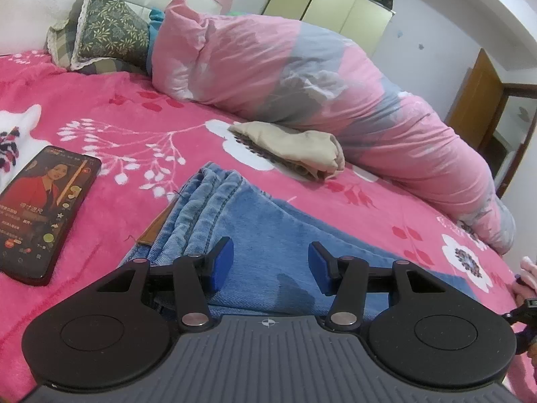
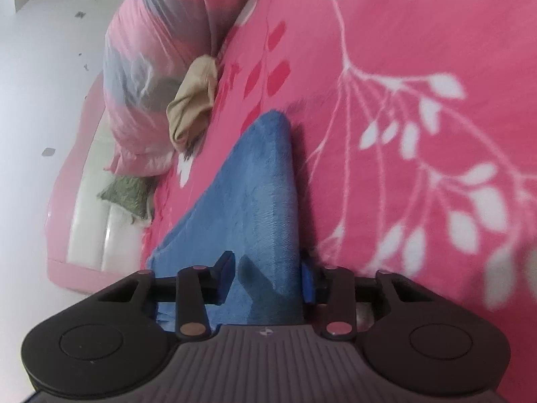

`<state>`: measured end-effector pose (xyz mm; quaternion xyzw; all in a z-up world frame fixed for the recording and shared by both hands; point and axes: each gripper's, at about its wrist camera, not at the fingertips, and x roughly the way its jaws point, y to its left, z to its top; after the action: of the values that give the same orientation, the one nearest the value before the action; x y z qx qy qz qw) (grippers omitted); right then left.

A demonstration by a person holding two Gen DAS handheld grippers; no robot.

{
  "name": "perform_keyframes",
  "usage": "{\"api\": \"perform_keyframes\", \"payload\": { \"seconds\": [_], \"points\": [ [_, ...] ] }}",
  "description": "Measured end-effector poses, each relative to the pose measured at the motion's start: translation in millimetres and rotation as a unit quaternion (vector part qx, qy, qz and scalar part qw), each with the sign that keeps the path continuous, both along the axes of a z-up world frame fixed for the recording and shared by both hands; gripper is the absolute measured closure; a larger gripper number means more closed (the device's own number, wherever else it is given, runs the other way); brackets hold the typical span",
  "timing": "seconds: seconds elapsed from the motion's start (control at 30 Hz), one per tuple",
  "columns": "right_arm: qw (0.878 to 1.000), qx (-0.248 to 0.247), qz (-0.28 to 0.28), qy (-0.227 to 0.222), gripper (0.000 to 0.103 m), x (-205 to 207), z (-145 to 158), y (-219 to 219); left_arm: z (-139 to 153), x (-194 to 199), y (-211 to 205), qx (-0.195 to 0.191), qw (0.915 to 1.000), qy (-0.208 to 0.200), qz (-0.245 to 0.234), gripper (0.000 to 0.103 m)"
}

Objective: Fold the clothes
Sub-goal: 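Grasp the folded end of the jeans with the right gripper, then fold the held end over onto the waistband with the right gripper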

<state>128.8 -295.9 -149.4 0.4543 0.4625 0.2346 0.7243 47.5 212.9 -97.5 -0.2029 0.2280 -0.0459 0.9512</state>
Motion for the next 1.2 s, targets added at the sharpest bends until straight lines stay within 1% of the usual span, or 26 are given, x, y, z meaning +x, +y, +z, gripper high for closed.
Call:
{"api": "perform_keyframes", "payload": {
  "seconds": [0.03,0.1,0.17,0.23,0.3,0.5,0.63,0.73,0.83,0.93,1.0,1.07,1.2],
  "points": [
    [1.000,0.008,0.005,0.002,0.065,4.2,-2.4,1.8,-0.3,0.1,0.4,-0.002,1.0000,0.000,0.000,0.052],
    [1.000,0.024,0.015,0.007,0.072,12.7,-7.3,5.5,-1.1,-0.1,1.0,-0.004,1.0000,-0.001,0.000,0.052],
    [0.999,0.040,0.024,0.010,0.076,21.4,-12.2,9.7,-1.8,-0.3,0.8,-0.005,1.0000,-0.001,0.001,0.052],
    [0.998,0.050,0.029,0.004,0.081,28.7,-14.9,16.6,-1.9,0.0,-0.5,-0.002,1.0000,-0.001,0.003,0.052],
    [0.999,0.048,0.012,-0.009,0.090,23.8,-6.6,17.5,-1.4,0.5,-2.4,0.004,1.0000,0.001,0.004,0.052],
    [0.997,0.043,-0.040,-0.049,0.097,9.2,18.5,20.1,2.5,2.1,-9.2,0.023,0.9997,0.008,0.008,0.052],
    [0.994,0.039,-0.074,-0.075,0.097,-0.3,35.1,21.4,7.0,5.2,-22.1,0.048,0.9987,0.015,0.003,0.051],
    [0.993,0.034,-0.078,-0.082,0.097,0.1,40.8,14.3,7.6,6.2,-31.9,0.052,0.9985,0.018,0.000,0.051],
    [0.993,0.032,-0.083,-0.082,0.097,-0.9,43.0,-0.9,8.5,8.0,-42.9,0.041,0.9989,0.021,-0.013,0.051],
    [0.991,0.024,-0.096,-0.088,0.097,-11.2,47.1,-24.9,9.7,12.3,-64.9,0.044,0.9980,0.025,-0.038,0.051],
    [0.990,0.017,-0.108,-0.094,0.097,-21.0,52.1,-45.9,10.0,16.7,-85.6,0.049,0.9963,0.029,-0.063,0.051],
    [0.987,0.006,-0.123,-0.102,0.097,-35.2,59.9,-75.6,11.3,20.7,-110.0,0.051,0.9938,0.031,-0.093,0.051],
    [0.979,-0.034,-0.161,-0.121,0.097,-72.0,76.1,-132.5,9.3,25.6,-157.6,0.029,0.9860,0.029,-0.161,0.051]
  ]
}}
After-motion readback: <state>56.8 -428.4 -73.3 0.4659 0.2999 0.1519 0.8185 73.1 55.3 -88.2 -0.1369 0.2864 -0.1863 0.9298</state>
